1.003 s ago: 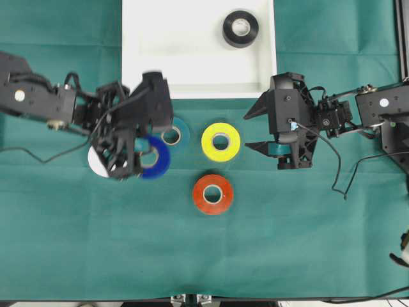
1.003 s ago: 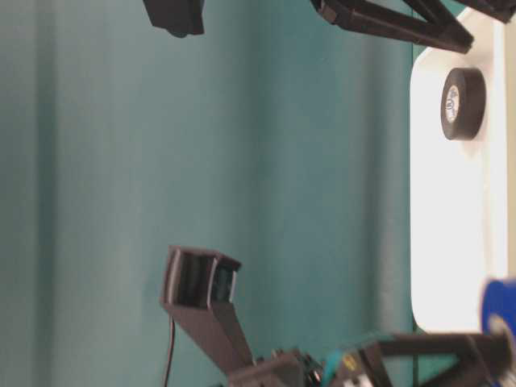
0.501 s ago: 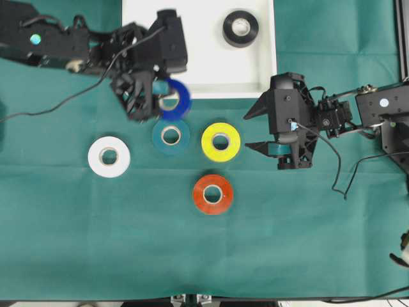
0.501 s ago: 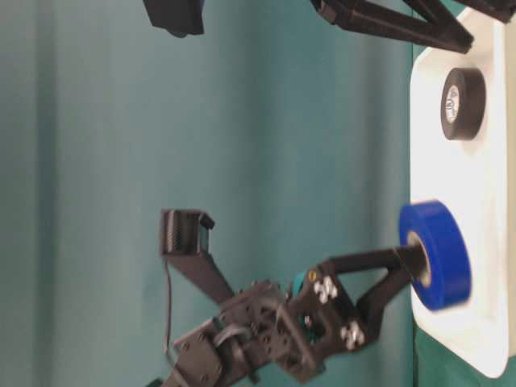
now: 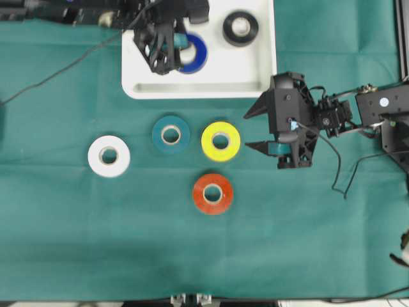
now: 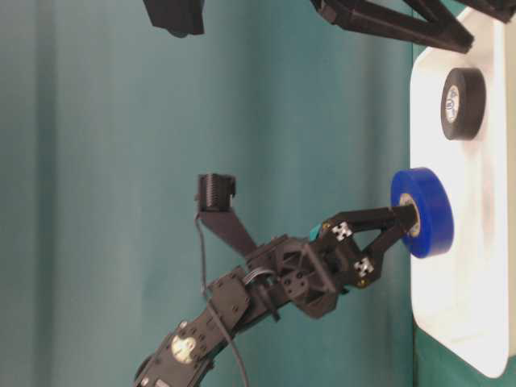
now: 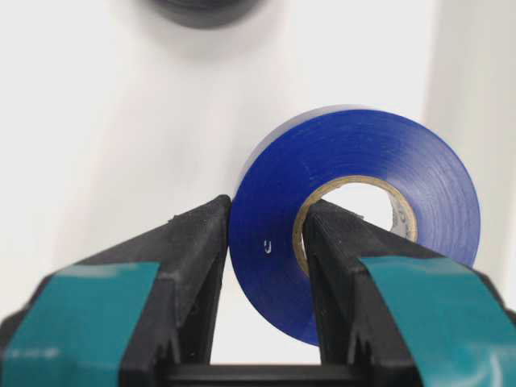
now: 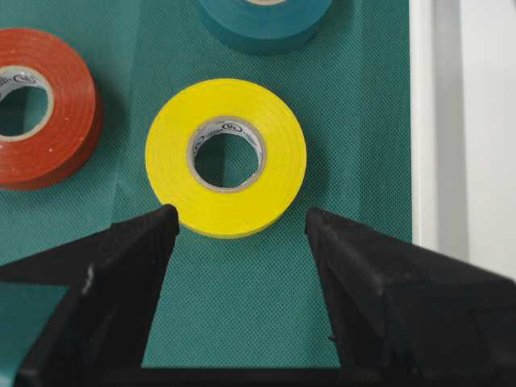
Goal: Put the tape alternately from left to right into the white case.
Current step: 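Carry the blue roll with the left gripper into the tray and release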
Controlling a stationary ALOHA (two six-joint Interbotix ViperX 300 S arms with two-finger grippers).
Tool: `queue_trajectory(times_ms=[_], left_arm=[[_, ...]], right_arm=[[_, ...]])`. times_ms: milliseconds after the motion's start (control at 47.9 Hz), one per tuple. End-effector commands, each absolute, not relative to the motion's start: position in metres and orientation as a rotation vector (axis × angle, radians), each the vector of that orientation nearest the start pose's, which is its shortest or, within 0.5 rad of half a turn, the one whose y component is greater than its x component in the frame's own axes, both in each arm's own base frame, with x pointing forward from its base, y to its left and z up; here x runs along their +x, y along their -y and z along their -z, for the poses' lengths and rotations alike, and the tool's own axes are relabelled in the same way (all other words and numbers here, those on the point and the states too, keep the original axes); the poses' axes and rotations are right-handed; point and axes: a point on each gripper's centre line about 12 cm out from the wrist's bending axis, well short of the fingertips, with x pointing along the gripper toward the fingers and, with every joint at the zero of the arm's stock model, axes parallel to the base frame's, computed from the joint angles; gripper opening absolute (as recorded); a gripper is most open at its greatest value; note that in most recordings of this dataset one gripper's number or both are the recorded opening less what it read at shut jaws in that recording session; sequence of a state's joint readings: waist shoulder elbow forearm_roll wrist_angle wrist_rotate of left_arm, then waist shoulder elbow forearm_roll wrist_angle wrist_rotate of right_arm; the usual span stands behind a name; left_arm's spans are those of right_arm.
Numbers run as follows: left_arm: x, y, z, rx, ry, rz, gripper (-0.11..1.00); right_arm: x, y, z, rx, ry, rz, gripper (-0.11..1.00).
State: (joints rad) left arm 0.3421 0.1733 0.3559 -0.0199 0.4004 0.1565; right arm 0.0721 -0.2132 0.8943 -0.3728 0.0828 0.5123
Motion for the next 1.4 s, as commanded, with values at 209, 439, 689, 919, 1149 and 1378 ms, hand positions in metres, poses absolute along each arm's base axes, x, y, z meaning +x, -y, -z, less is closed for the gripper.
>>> queue_trajectory(times_ms=[209,439,689,919,1149,1378], left_arm=[[0.424,-0.186,-0.176,-0.025,-0.872,-0.311,-0.03],[0.427,-0.200,-0.171,-0.012,-0.852,-0.330,-0.03],[0.431,-0.208,-0.165,0.050,-0.865,-0.309,-0.03],[0.429,-0.212,-0.163,0.046,-0.870,-0.316,-0.03],[0.430,-0.212,-0.163,0.056,-0.841,-0.320,0.12],[0.426,-0.207,-0.166,0.064,-0.834,-0.316,0.75]], right_arm=[[0.316,-0.021,-0.167,0.097,-0.738,0.005,0.72],[0.316,-0.021,-0.167,0.097,-0.738,0.005,0.72],[0.317,-0.022,-0.167,0.099,-0.733,0.001,0.72],[0.317,-0.022,-0.167,0.099,-0.732,0.000,0.72],[0.317,-0.022,-0.168,0.100,-0.728,-0.002,0.72],[0.317,-0.022,-0.167,0.100,-0.729,-0.001,0.72]])
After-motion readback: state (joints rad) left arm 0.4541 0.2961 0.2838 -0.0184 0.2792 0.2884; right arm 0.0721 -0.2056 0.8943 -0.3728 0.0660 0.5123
